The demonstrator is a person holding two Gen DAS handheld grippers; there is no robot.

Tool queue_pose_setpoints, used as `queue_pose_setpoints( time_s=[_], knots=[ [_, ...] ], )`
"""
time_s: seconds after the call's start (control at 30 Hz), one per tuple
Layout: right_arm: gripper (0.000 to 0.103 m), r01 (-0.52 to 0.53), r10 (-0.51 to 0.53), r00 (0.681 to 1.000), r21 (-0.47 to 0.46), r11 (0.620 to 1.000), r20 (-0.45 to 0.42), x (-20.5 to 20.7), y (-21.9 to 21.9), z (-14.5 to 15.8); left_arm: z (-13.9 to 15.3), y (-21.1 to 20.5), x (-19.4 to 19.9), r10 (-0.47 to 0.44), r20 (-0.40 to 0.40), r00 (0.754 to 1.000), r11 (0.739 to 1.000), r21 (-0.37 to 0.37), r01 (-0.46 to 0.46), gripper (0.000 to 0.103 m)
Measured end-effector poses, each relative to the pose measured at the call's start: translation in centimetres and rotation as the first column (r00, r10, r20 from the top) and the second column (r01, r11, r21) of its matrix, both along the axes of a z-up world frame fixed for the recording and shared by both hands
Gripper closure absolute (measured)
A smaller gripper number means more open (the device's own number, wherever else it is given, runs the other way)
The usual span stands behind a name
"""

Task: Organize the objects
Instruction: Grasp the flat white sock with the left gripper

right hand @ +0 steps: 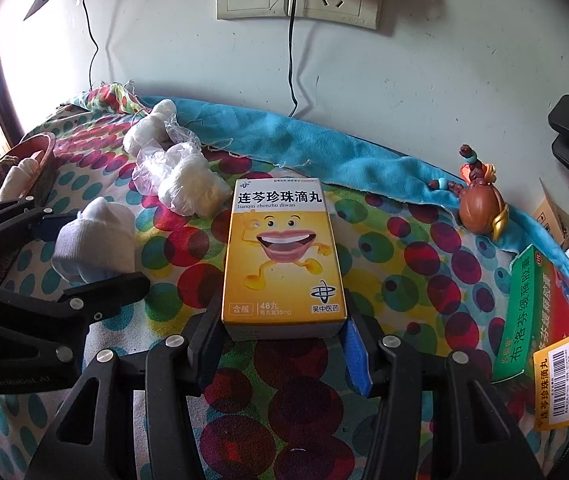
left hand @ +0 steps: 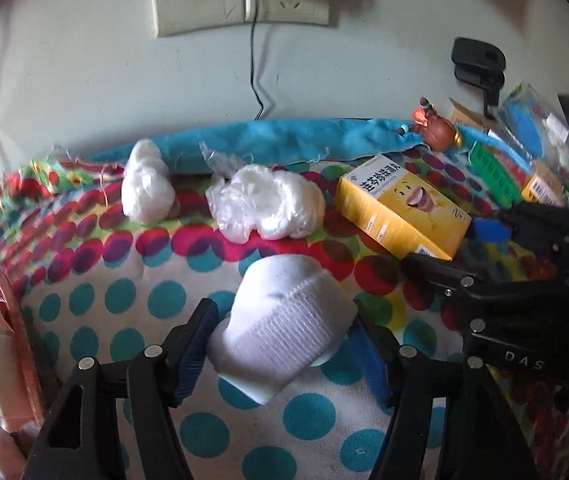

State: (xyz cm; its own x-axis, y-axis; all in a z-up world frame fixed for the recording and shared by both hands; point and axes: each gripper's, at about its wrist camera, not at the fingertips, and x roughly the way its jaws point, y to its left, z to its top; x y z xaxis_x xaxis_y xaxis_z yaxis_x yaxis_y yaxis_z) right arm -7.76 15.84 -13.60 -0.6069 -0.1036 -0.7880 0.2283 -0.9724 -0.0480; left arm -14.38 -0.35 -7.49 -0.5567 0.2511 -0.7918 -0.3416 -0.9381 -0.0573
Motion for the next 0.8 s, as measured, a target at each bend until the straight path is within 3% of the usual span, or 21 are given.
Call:
queue_pose_setpoints(
  time_s=[0.07, 0.17, 0.27, 0.33, 0.43, 0.53, 0.63, 0.8],
  knots=[
    [0.055, 0.001, -0.001, 1.0, 0.0, 1.0, 0.001, 0.0, 0.0, 0.0, 0.0, -0.4, 0.0, 0.014, -0.009, 1.0, 0.999, 0.034, -0.013, 0.035],
    [0.054, 0.002, -0.002, 1.0, -0.009, 1.0, 0.004, 0.0, 0.1, 0.0, -0.3, 0.2, 0.1, 0.008, -0.014, 1.0, 1.0, -0.021, -0.008, 0.033],
    [0.054, 0.007, -0.007, 1.0, -0.01, 1.0, 0.004, 0.1, 0.1, 0.0, -0.5, 0.2, -0.1, 0.049, -0.008, 0.999, 0.997, -0.057, -0.05, 0.009],
    [0.054, 0.008, -0.008, 1.0, -0.004, 1.0, 0.002, 0.1, 0.0, -0.1, -0.4, -0.7, -0.4, 0.068, 0.01, 0.998, 0.998, -0.011, -0.068, 0.009],
    [0.053, 0.014, -0.014, 1.0, -0.015, 1.0, 0.007, 0.0, 0.0, -0.1, -0.4, -0.2, -0.2, 0.071, -0.001, 0.997, 0.996, -0.053, -0.071, 0.008],
    [0.052, 0.015, -0.014, 1.0, -0.017, 1.0, 0.008, 0.0, 0.1, -0.1, -0.4, -0.4, -0.3, 0.082, 0.005, 0.997, 0.996, -0.042, -0.081, 0.008],
    [0.052, 0.014, -0.014, 1.0, -0.019, 1.0, 0.009, 0.0, 0.1, -0.2, -0.4, -0.1, -0.3, 0.078, -0.002, 0.997, 0.996, -0.045, -0.078, 0.011],
    [0.052, 0.014, -0.014, 1.0, -0.011, 1.0, 0.007, -0.1, 0.1, -0.2, 0.3, 1.3, 0.4, 0.022, -0.059, 0.998, 0.995, -0.091, -0.028, 0.044]
  ],
)
